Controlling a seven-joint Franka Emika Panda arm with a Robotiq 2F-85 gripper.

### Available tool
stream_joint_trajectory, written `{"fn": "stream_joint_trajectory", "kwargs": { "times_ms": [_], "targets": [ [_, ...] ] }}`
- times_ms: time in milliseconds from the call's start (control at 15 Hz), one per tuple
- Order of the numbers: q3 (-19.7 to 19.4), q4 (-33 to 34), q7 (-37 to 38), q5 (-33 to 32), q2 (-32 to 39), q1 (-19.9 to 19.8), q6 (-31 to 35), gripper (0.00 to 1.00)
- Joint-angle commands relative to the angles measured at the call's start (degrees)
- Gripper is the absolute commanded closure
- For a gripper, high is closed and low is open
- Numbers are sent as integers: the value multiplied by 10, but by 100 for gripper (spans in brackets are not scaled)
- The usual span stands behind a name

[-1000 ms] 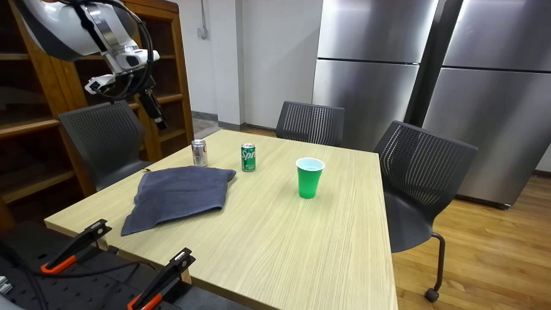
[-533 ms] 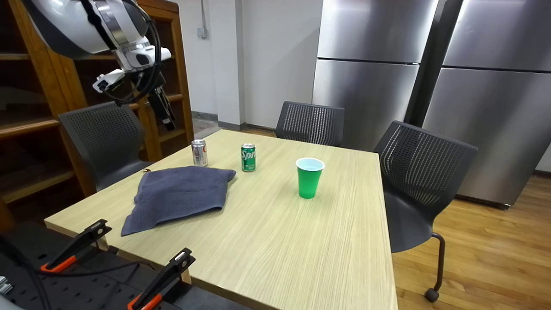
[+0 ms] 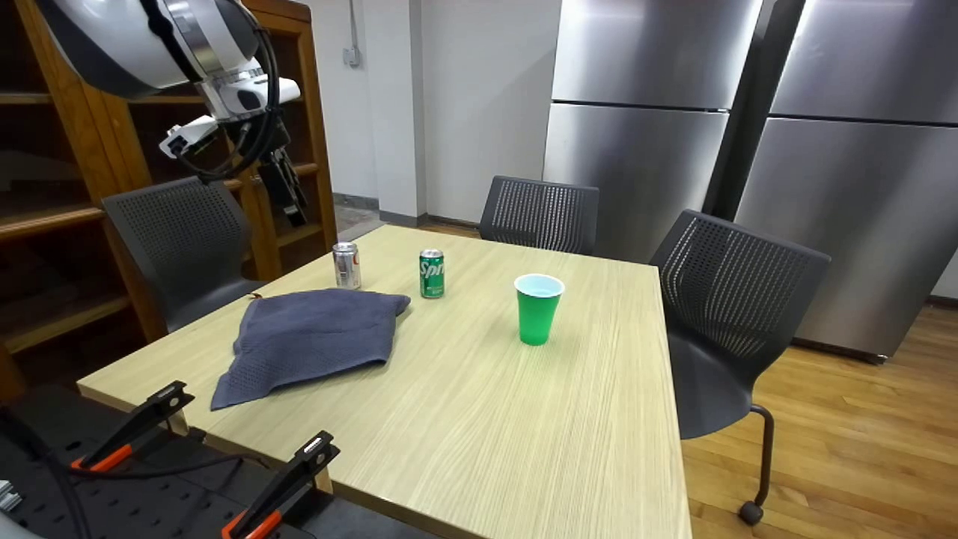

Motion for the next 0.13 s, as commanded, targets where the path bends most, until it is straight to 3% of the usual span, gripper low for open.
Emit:
{"fn": "stream_joint_trajectory", "kwargs": {
  "times_ms": [0,67],
  "targets": [
    [24,1,3,-5,0,-24,-3,0],
    [24,1,3,-5,0,-24,-3,0]
  ]
}}
